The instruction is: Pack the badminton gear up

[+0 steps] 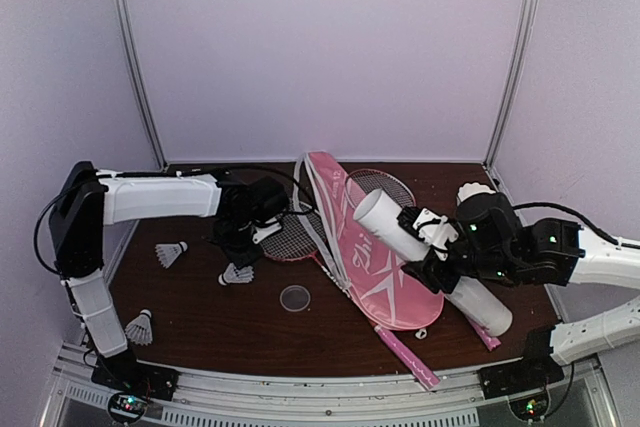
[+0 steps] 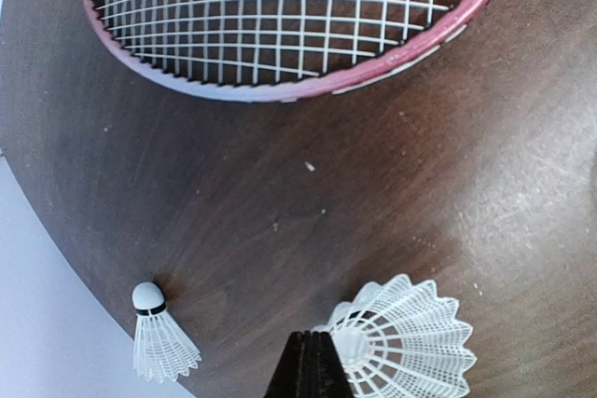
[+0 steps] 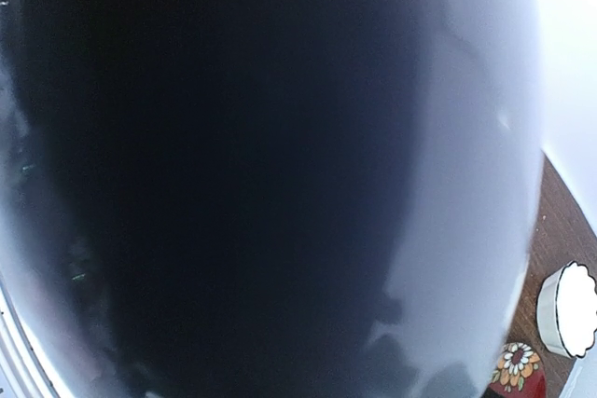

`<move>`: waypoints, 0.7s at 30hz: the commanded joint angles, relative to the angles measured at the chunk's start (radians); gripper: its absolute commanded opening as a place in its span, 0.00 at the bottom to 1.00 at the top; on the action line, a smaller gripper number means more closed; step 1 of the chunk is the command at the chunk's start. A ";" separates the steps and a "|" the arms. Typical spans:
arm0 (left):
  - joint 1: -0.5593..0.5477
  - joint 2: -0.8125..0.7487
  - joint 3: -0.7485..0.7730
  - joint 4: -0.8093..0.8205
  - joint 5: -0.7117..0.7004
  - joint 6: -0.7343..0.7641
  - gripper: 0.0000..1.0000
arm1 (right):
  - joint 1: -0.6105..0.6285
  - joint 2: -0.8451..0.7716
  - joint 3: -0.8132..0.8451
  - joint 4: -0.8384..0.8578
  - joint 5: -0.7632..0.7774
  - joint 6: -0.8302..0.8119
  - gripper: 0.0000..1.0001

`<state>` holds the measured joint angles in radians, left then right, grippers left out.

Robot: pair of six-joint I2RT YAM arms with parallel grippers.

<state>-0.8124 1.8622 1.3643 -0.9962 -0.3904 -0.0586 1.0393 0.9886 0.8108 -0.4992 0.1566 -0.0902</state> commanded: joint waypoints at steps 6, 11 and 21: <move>0.087 -0.416 -0.028 0.199 0.258 0.007 0.00 | 0.023 -0.043 -0.007 0.062 -0.008 -0.056 0.50; 0.091 -0.622 -0.059 0.389 0.482 -0.027 0.00 | 0.037 -0.060 -0.031 0.143 -0.022 -0.098 0.51; 0.070 -0.789 -0.153 0.895 0.969 -0.215 0.00 | 0.082 -0.034 0.011 0.231 -0.056 -0.211 0.49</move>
<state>-0.7223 1.0729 1.2278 -0.3668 0.3565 -0.1741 1.0988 0.9470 0.7830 -0.3492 0.1211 -0.2394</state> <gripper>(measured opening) 0.008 0.642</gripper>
